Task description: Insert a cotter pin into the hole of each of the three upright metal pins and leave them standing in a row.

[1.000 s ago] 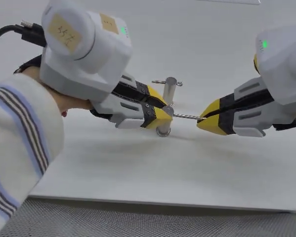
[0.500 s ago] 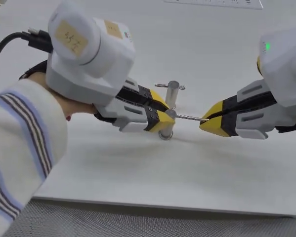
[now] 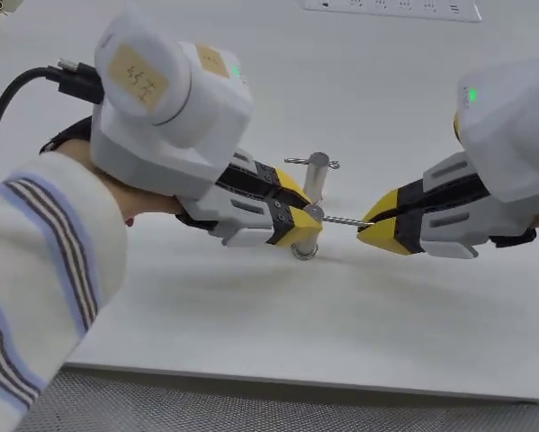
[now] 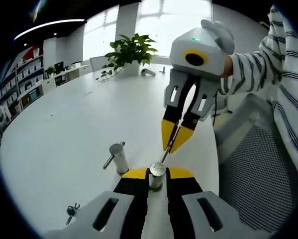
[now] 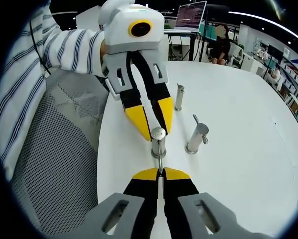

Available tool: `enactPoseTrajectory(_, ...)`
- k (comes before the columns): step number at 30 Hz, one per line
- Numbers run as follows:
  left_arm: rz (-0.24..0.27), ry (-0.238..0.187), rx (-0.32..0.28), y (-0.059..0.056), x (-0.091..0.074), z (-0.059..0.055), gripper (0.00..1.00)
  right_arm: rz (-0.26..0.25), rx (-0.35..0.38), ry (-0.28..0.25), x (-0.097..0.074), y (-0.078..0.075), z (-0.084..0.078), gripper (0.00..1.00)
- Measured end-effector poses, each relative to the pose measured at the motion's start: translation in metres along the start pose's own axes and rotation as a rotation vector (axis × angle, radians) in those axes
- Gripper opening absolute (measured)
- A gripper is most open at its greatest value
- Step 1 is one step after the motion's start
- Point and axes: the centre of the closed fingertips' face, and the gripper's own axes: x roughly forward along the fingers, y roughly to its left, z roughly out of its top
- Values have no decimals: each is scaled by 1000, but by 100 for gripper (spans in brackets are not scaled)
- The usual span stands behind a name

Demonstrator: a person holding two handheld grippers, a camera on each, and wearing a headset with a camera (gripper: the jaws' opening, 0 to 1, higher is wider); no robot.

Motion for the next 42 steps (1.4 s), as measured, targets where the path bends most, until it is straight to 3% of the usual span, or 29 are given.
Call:
enactPoseTrajectory(20,1,1,-2,-1,1,0,10,49,-64,-18,16,3,14,0)
enactPoseTrajectory(27,1,-1,3,-3,2,1,10,68,-73,-58,20,5,22,0)
enactPoseTrajectory(32,2,-2,-1,-5,2,2,10,47,-77,-48,16,0,17,10)
enactPoseTrajectory(42,9,-5,-6,-6,2,3,10,41,-45,-67,12,0,18,0)
